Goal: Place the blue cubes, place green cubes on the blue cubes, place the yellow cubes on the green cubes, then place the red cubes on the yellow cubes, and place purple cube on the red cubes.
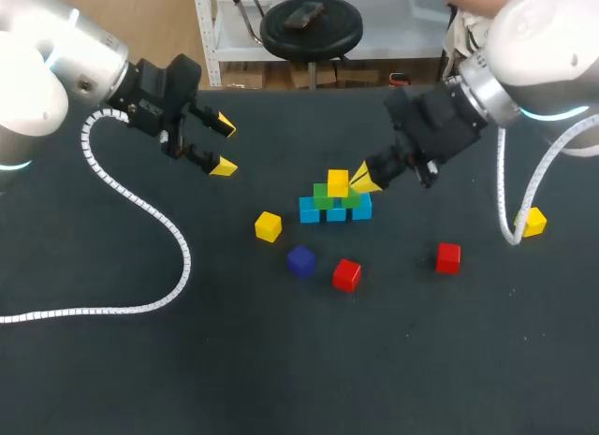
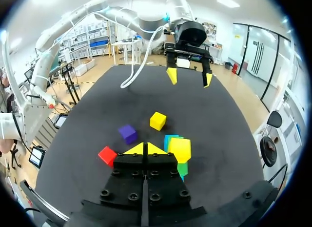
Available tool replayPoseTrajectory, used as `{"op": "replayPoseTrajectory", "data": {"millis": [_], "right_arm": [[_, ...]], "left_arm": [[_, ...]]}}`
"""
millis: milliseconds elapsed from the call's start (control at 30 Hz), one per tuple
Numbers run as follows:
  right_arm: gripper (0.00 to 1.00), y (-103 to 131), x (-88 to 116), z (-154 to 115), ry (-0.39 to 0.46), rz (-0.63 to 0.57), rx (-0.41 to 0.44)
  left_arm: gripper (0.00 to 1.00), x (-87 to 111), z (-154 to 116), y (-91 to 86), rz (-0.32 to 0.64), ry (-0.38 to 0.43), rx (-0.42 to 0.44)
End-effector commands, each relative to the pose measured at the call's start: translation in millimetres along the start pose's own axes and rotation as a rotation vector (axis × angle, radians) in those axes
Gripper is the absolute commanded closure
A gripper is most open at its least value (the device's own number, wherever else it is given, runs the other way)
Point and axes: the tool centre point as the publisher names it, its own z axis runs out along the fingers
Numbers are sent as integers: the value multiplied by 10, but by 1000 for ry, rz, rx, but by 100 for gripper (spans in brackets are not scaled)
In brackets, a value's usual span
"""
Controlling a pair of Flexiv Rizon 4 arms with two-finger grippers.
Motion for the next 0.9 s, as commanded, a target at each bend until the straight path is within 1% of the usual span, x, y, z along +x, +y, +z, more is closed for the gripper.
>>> {"op": "replayPoseTrajectory", "data": {"millis": [33, 467, 900], "right_arm": [[100, 3, 17, 82, 3, 4, -10], [100, -49, 88, 200, 26, 16, -39], [100, -108, 113, 208, 45, 21, -35]], "left_arm": [[0, -1, 2, 23, 1, 2, 5], [0, -1, 2, 23, 1, 2, 5], [0, -1, 2, 23, 1, 2, 5]]}}
